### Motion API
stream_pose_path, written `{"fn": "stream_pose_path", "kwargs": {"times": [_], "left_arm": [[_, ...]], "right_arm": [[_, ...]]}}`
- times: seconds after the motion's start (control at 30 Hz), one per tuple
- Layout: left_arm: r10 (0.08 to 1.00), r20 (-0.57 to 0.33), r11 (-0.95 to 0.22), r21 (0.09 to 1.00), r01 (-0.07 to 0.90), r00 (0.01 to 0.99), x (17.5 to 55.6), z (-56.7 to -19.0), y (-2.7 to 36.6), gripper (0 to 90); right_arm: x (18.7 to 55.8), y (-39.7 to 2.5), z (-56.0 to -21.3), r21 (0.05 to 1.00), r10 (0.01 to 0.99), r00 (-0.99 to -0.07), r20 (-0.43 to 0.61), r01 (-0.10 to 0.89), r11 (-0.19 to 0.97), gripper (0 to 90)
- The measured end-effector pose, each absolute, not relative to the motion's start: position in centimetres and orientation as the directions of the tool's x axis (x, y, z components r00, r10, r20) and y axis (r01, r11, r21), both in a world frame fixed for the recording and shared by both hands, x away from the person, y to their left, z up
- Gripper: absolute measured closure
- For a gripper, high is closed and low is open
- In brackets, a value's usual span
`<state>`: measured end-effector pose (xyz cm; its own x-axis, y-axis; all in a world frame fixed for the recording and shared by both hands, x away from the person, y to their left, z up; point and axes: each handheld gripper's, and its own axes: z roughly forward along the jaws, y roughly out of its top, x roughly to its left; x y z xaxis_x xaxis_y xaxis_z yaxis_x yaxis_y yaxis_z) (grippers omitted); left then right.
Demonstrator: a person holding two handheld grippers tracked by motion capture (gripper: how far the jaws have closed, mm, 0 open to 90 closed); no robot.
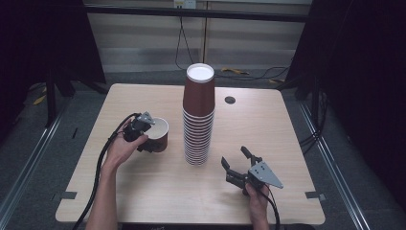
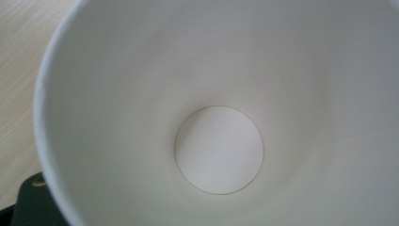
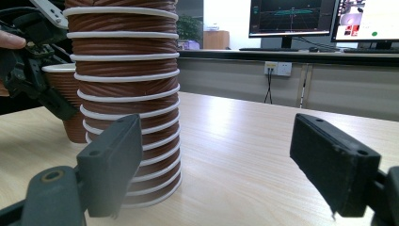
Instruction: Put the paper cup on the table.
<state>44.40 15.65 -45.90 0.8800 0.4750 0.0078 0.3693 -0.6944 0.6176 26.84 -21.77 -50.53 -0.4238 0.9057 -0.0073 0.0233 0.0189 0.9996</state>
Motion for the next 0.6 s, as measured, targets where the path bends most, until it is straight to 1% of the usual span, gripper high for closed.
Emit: {"fn": "stream_pose_path", "kwargs": {"times": [0.03, 0.07, 0.1, 0.23, 0.3, 0.33, 0.4, 0.5, 0.6], "left_arm": [[0.486, 0.0, -0.675, 0.636, 0.375, 0.874, 44.3, -46.0, 15.7, 14.2], [0.521, -0.026, -0.63, 0.664, 0.404, 0.853, 44.1, -46.3, 15.5, 14.2], [0.496, -0.007, -0.66, 0.646, 0.382, 0.868, 44.2, -46.3, 15.7, 14.6], [0.494, -0.022, -0.671, 0.626, 0.397, 0.869, 44.2, -47.2, 15.8, 15.5], [0.514, -0.045, -0.646, 0.637, 0.421, 0.857, 44.0, -47.6, 15.9, 15.6], [0.503, -0.04, -0.654, 0.636, 0.41, 0.864, 44.1, -47.6, 16.1, 15.6], [0.517, -0.053, -0.621, 0.664, 0.417, 0.854, 43.9, -47.9, 16.4, 15.7], [0.523, -0.056, -0.622, 0.657, 0.426, 0.85, 43.7, -47.9, 16.7, 15.7], [0.54, -0.059, -0.596, 0.677, 0.431, 0.84, 43.3, -47.8, 17.1, 15.7]], "right_arm": [[26.8, -21.8, -50.5, 1.0, 0.906, -0.424, -0.007, 0.024, 0.019, 17.4], [26.8, -21.8, -50.5, 1.0, 0.906, -0.424, -0.007, 0.024, 0.018, 17.4], [26.8, -21.8, -50.5, 1.0, 0.906, -0.423, -0.006, 0.024, 0.018, 17.4], [26.8, -21.8, -50.5, 1.0, 0.906, -0.424, -0.006, 0.024, 0.018, 17.4], [26.8, -21.8, -50.5, 1.0, 0.906, -0.424, -0.006, 0.024, 0.018, 17.4], [26.8, -21.8, -50.5, 1.0, 0.906, -0.424, -0.006, 0.024, 0.018, 17.4], [26.8, -21.8, -50.5, 1.0, 0.906, -0.424, -0.006, 0.024, 0.018, 17.4], [26.8, -21.8, -50.5, 1.0, 0.906, -0.423, -0.006, 0.023, 0.018, 17.4], [26.8, -21.8, -50.5, 1.0, 0.906, -0.423, -0.006, 0.023, 0.018, 17.4]]}}
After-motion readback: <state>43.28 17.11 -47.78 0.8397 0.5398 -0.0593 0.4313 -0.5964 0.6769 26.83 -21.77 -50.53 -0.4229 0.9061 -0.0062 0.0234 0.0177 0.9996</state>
